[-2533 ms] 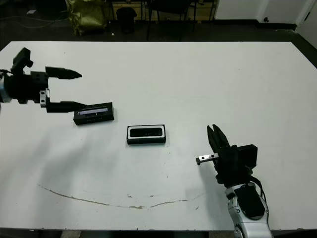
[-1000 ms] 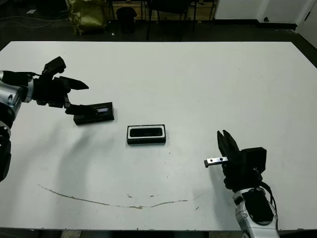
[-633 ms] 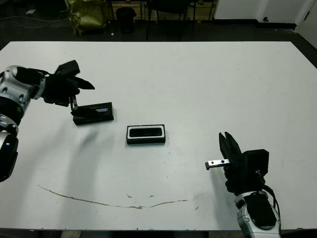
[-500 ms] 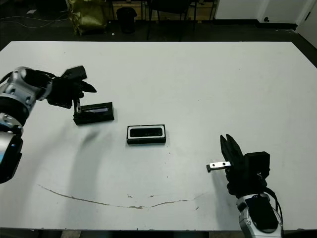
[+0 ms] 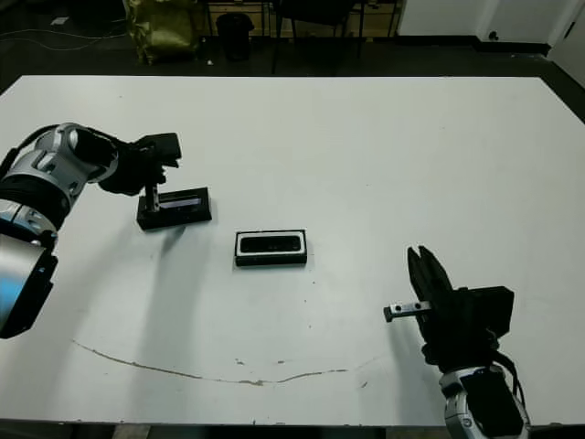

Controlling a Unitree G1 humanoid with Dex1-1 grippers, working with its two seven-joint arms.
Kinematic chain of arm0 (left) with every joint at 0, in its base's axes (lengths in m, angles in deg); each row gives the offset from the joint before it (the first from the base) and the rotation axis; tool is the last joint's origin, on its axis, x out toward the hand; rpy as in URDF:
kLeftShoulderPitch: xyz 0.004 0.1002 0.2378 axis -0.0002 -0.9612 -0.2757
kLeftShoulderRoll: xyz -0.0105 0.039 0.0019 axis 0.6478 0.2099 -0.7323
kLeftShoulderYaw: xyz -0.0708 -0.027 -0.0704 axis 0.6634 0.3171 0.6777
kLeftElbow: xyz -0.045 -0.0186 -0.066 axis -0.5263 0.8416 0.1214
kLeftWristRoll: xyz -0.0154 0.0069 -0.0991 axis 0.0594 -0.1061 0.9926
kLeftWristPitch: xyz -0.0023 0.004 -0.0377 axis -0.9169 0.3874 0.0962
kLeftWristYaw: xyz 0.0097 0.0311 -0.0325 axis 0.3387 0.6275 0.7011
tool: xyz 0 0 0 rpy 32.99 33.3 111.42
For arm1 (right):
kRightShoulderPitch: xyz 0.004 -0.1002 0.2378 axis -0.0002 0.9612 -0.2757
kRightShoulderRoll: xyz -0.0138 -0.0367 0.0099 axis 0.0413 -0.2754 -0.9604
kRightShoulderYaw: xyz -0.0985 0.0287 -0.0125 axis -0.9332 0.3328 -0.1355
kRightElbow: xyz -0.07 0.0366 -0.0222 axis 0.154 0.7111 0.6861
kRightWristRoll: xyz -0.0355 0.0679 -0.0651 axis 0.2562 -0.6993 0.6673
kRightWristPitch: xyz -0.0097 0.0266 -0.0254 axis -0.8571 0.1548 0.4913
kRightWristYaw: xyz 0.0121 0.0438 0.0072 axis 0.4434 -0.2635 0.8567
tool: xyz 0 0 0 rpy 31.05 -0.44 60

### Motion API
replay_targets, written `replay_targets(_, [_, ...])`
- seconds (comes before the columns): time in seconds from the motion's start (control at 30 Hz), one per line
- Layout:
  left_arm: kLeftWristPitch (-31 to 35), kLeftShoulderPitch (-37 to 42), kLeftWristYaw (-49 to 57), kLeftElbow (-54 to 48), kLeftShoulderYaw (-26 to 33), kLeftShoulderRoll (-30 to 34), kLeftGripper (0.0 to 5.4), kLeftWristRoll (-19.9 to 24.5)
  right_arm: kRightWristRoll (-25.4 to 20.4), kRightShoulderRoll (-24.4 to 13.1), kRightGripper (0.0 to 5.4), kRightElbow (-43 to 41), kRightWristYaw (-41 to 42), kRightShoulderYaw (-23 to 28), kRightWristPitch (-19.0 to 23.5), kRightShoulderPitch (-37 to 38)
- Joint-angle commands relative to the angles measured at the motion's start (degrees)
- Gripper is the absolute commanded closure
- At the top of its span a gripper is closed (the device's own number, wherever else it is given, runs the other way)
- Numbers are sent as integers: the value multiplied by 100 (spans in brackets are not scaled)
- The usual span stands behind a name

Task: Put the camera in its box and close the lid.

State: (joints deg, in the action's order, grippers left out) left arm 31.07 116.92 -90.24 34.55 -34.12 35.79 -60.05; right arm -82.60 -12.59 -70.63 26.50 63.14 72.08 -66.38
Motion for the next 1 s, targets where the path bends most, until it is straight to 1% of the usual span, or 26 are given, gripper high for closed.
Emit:
replay_targets(0.03, [229,4,55,106,-8,-56,1,-70,53,-56,540,-99,-78,7,306,282])
replay_targets(0.1, [182,4,76,99,-52,-53,1,-111,64,-58,540,34,-71,48,284,298])
replay_targets(0.23, [141,10,-22,94,-41,-49,1,-105,15,1,540,366,22,97,-123,300])
replay_targets(0.3, [56,12,-10,87,-106,-34,1,-174,-33,15,540,481,51,109,-213,287])
replay_targets(0.4, [253,-11,-21,112,-58,-42,1,-128,-54,51,540,600,17,114,-254,289])
replay_targets(0.5, [335,-35,13,120,-114,-61,1,-187,-26,34,540,490,-35,104,-183,352])
replay_targets(0.53, [340,-47,21,120,-124,-63,1,-198,-25,35,540,367,-74,97,-100,390])
replay_targets(0.57, [373,-60,7,124,-106,-70,1,-182,-23,38,540,193,-127,80,21,439])
replay_targets(0.67, [536,-104,-80,141,3,-101,1,-85,59,-12,540,-362,-325,28,555,578])
replay_targets(0.7, [527,-117,-71,139,-12,-108,1,-108,64,-18,540,-450,-354,26,654,603])
replay_targets(0.8, [813,-158,-36,158,24,-173,1,-87,-65,57,540,-513,-339,53,655,659])
replay_targets(0.9, [955,-247,-45,163,41,-197,1,-66,-30,57,540,-510,-352,64,618,722])
replay_targets(1.0, [1112,-349,-10,171,95,-210,1,-29,-71,59,540,-661,-410,98,812,831])
